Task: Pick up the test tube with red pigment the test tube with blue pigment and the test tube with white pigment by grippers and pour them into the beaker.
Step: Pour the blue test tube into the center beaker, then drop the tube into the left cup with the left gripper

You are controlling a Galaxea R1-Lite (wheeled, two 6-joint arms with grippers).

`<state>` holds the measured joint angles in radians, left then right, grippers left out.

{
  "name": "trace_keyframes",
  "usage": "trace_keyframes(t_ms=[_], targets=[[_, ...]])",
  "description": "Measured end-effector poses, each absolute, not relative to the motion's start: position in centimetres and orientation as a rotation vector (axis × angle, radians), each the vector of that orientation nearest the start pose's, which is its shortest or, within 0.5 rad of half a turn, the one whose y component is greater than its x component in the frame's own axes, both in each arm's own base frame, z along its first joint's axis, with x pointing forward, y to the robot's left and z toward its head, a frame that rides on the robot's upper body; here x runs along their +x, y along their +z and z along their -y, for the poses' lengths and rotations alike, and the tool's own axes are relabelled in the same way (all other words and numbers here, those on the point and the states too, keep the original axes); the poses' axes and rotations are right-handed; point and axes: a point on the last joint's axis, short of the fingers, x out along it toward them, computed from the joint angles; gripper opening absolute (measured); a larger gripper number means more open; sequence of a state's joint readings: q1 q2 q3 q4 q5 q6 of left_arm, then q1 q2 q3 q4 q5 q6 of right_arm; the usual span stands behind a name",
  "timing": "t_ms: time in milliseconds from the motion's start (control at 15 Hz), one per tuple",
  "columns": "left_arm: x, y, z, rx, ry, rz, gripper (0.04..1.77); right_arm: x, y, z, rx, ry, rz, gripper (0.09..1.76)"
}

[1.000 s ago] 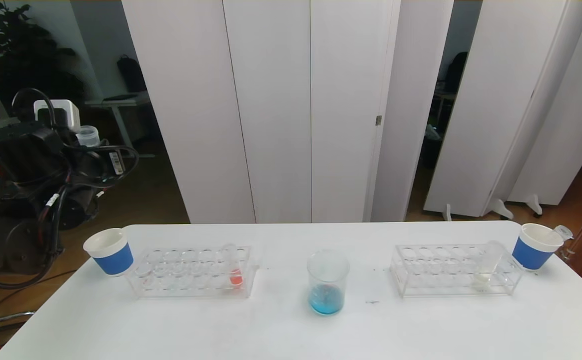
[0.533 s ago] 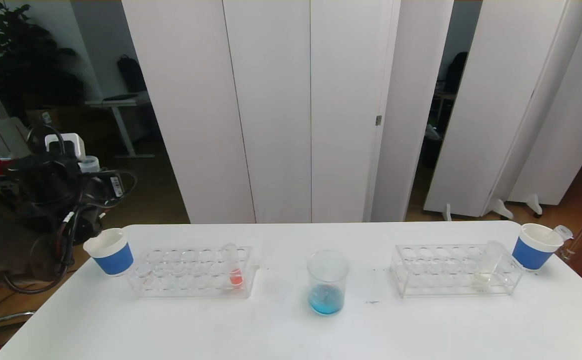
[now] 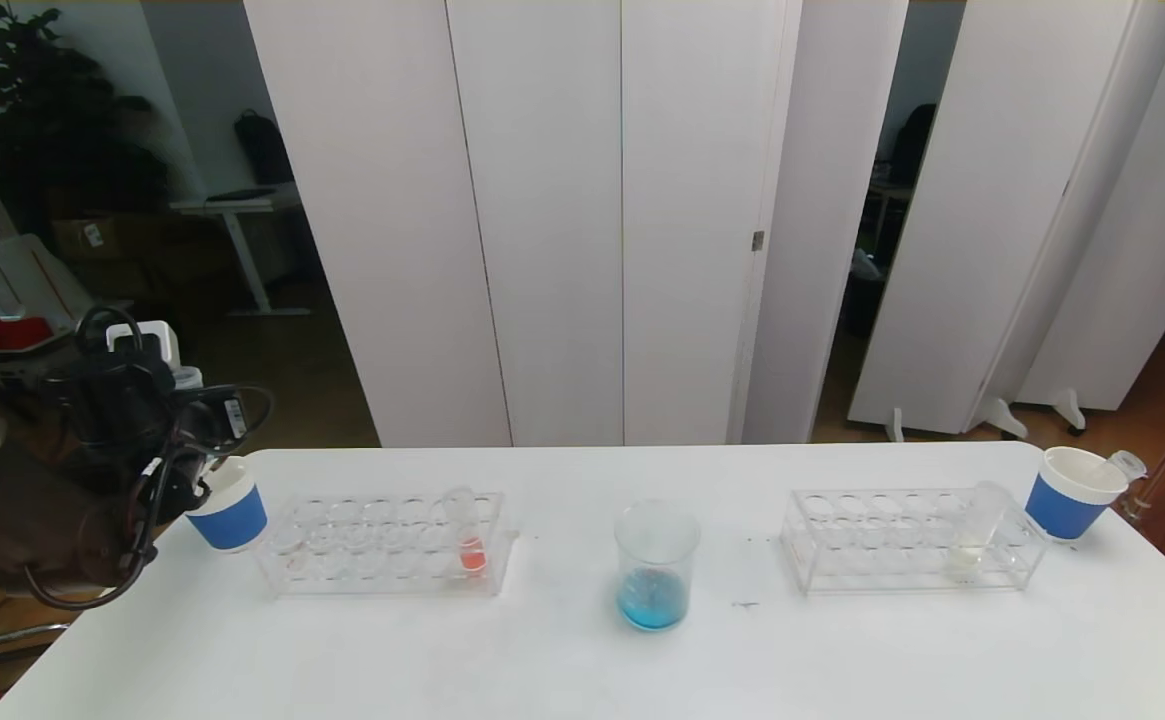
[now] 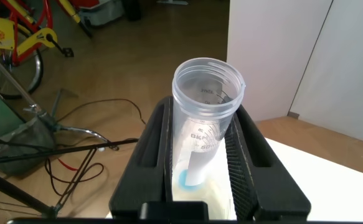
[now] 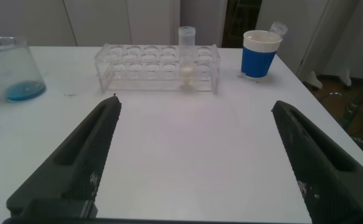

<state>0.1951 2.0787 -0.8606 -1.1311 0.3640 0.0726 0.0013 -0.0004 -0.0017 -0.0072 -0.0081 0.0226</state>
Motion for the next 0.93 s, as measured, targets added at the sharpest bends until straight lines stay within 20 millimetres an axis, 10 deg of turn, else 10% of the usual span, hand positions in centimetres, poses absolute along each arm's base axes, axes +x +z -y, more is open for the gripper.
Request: trace_keyframes(t_ms=[933], targets=[[36.6,7.6,-8.8,-0.039,0.579,-0.212,0.58,-2.3,7.7,0.0,0.023,-0.006,0.010,1.74]])
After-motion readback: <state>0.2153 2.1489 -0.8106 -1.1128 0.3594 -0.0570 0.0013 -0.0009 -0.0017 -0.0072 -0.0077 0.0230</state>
